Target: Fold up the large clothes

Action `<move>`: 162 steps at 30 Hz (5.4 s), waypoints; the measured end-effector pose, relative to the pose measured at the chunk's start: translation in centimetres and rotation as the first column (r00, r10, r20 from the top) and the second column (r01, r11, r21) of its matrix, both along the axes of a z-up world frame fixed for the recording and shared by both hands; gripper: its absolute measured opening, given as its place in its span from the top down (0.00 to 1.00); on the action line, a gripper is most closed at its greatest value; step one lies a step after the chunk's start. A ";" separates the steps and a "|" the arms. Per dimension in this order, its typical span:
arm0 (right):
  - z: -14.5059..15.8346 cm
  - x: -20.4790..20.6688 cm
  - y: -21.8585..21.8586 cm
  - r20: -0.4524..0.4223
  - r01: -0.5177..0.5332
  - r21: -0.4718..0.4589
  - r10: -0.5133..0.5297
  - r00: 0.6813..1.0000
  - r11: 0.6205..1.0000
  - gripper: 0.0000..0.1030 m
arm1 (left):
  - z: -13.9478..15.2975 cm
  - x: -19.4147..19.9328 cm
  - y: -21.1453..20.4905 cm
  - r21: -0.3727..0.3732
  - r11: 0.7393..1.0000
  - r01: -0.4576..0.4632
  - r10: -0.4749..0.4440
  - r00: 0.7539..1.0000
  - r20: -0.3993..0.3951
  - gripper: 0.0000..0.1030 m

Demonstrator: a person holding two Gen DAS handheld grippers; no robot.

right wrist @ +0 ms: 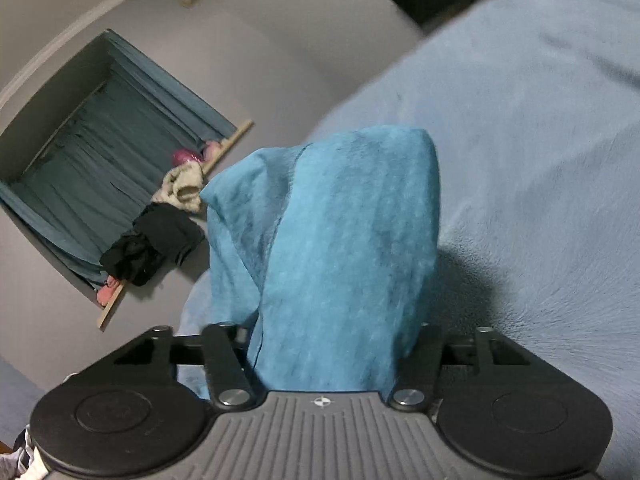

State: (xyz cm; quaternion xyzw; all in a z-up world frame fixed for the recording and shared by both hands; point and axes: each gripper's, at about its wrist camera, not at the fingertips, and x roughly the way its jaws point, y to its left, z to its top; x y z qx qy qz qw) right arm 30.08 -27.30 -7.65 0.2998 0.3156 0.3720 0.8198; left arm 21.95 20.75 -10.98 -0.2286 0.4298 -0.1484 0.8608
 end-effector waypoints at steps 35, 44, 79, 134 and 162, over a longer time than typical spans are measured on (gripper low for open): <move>8.4 13.0 -1.4 0.357 0.495 -0.505 -0.351 0.866 0.707 0.49 | -1.7 7.6 -13.2 0.057 0.987 0.152 -0.159 0.975 0.158 0.96; 7.5 14.1 10.6 0.271 0.205 -0.657 -0.026 0.962 0.726 0.49 | -2.2 8.1 -13.7 0.058 0.985 0.160 -0.166 0.976 0.141 0.96; 4.5 -19.9 -8.3 0.353 0.412 -0.539 -0.247 0.902 0.735 0.33 | 0.9 2.4 -11.7 0.123 0.992 0.025 -0.058 0.961 0.272 0.39; -2.1 -24.3 -8.3 0.215 0.456 -0.660 -0.432 0.876 0.597 0.00 | -2.5 -8.9 -20.2 0.488 0.870 0.075 -0.192 0.962 0.194 0.06; -2.1 -24.3 -8.4 0.213 0.455 -0.661 -0.432 0.876 0.597 0.00 | -2.6 -8.9 -20.3 0.490 0.868 0.076 -0.195 0.961 0.197 0.06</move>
